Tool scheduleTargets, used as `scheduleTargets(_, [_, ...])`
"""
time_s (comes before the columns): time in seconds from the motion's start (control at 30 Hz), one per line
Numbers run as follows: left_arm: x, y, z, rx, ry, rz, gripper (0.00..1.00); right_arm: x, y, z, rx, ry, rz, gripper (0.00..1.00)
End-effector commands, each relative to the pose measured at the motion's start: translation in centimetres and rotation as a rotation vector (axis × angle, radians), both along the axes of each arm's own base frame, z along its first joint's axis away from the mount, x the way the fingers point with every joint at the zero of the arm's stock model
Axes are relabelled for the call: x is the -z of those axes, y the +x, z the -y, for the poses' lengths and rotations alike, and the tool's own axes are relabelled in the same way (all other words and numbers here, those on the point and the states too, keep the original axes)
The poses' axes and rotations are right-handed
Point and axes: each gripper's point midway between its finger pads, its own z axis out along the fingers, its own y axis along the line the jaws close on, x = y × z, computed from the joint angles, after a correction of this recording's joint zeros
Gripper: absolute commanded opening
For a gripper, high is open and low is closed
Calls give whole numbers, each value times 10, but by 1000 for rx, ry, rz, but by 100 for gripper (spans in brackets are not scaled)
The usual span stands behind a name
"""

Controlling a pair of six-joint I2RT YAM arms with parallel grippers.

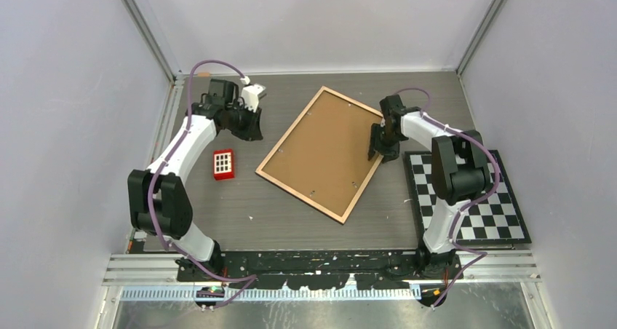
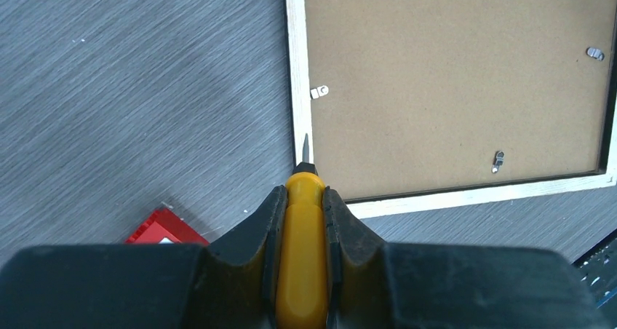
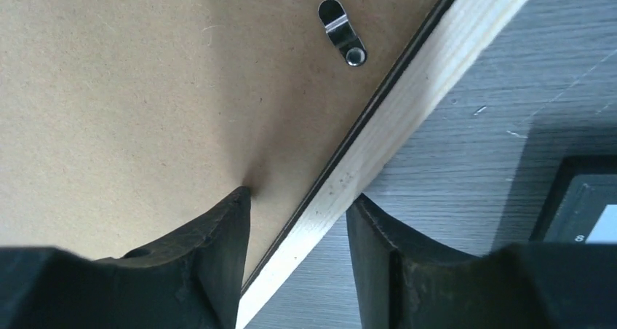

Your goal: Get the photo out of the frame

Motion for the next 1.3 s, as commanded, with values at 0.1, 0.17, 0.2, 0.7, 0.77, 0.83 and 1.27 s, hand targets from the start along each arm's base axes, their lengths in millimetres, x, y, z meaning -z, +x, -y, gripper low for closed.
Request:
scheduleTargets(0.1, [-17,-9,-2,68,22,93,0,7,15,-12,-161,-57,40,39])
scheduleTargets(0.17, [-14,-14,-1,102,40,99,0,7,19,-16,-203,-49,46,35])
scheduleTargets(0.2, [-12,-17,0,122,51,101,0,6,20,-17,-224,-45,43,33])
scheduleTargets(0.7, [5,-39,15,289,141,105,0,8,10,-49,-566,61,-28,16])
scheduleTargets(0.77, [4,-39,13,285,149,112,0,7,-3,-44,-577,58,-34,15])
scheduleTargets(0.83, [4,-42,13,283,143,111,0,10,-2,-43,-557,56,-26,14])
scheduleTargets(1.27, [10,-44,11,319,174,104,0,-7,76,-48,-500,53,26,15])
